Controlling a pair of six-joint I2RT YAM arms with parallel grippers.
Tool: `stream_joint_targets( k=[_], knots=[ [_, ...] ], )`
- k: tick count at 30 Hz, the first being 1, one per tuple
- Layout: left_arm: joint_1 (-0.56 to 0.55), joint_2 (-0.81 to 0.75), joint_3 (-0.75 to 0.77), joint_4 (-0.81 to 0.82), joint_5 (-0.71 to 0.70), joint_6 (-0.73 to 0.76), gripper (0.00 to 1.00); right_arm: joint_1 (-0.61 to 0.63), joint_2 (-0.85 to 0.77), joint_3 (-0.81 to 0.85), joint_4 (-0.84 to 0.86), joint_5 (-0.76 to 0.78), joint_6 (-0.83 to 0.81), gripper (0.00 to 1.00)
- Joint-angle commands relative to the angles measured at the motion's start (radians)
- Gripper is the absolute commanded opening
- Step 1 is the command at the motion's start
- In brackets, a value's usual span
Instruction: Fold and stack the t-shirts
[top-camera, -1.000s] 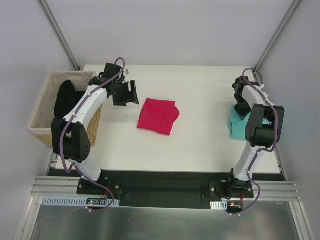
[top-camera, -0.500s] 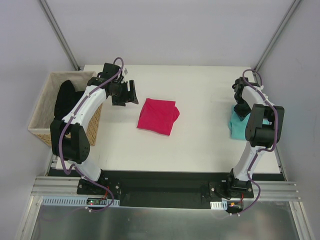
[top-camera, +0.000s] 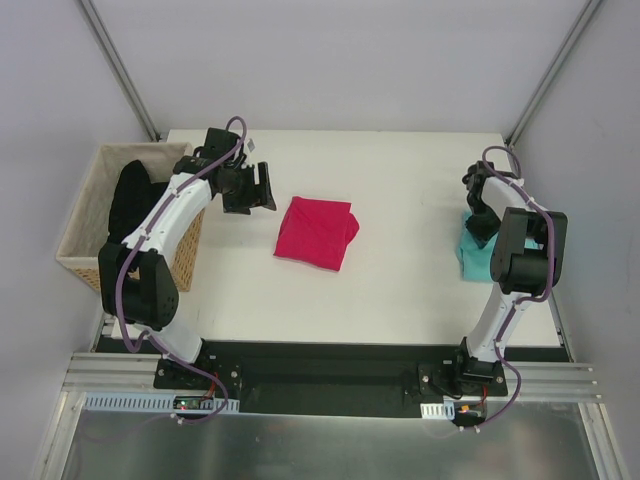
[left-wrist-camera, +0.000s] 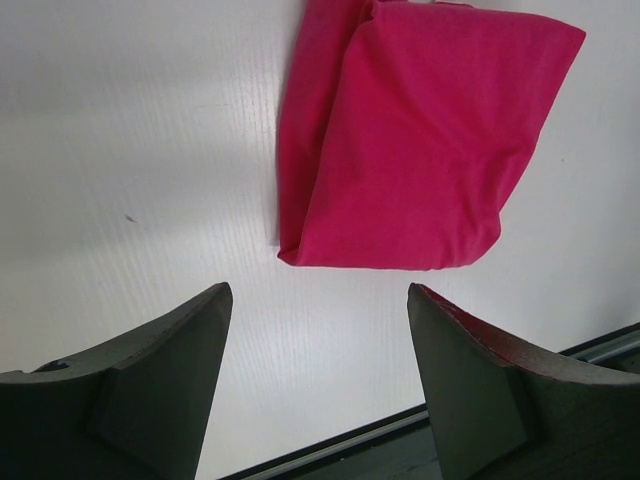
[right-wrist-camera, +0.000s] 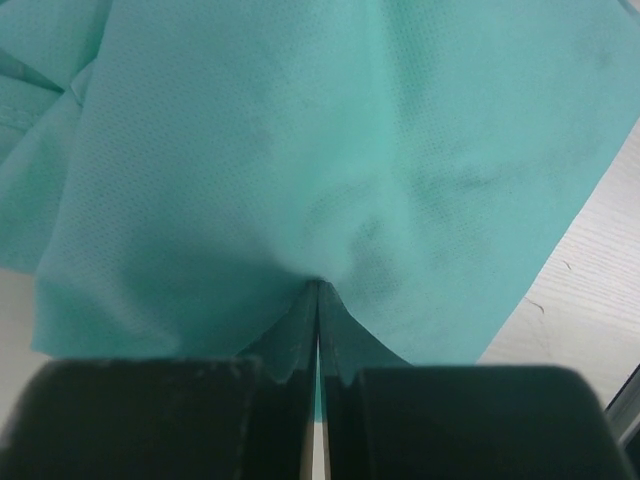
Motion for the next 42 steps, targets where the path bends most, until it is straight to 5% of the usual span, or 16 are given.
stream_joint_targets(
  k=[1, 42],
  knots=[
    [0.013, -0.064, -0.015, -0.007, 0.011, 0.012, 0.71, -0.006, -0.031, -0.022, 0.000, -0.027, 0.032, 0.01],
    [0.014, -0.107, -0.052, -0.007, 0.013, -0.015, 0.71, 0.152, 0.092, 0.119, -0.017, -0.118, -0.117, 0.01]
  ],
)
